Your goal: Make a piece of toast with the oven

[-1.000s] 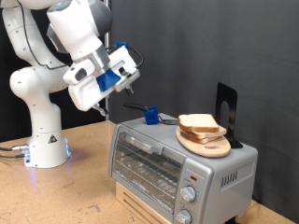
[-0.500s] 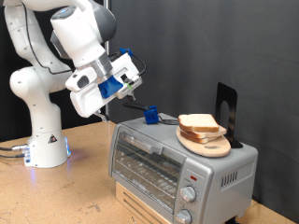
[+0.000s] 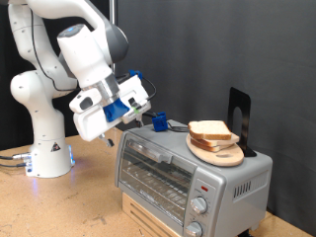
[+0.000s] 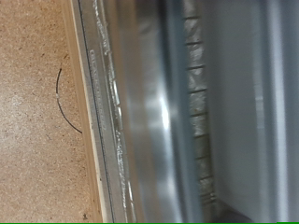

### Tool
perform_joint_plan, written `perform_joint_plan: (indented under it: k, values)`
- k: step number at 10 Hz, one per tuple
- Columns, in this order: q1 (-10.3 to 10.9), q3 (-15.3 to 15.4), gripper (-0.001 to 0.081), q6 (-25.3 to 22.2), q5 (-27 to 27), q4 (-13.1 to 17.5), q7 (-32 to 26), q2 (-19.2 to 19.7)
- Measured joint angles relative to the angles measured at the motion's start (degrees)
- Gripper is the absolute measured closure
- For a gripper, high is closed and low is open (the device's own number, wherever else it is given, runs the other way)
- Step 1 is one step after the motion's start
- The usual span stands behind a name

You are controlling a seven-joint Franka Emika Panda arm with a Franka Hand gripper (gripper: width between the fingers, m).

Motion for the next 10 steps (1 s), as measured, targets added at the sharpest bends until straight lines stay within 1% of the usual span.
perform_joint_plan:
  k: [3,6,8,10]
  values:
    - [1.00,-0.18,0.0001,2.53,3.92,-0.07,-4.02,3.68]
    - [0.98,-0.42,0.0001,2.83,6.14,0.02,-7.44,5.10]
    - [0.47,-1.06,0.0001,1.93,5.51,0.28,-8.08,5.10]
    - [-1.01,-1.75,0.0001,1.48,2.66,0.50,-8.07,5.09]
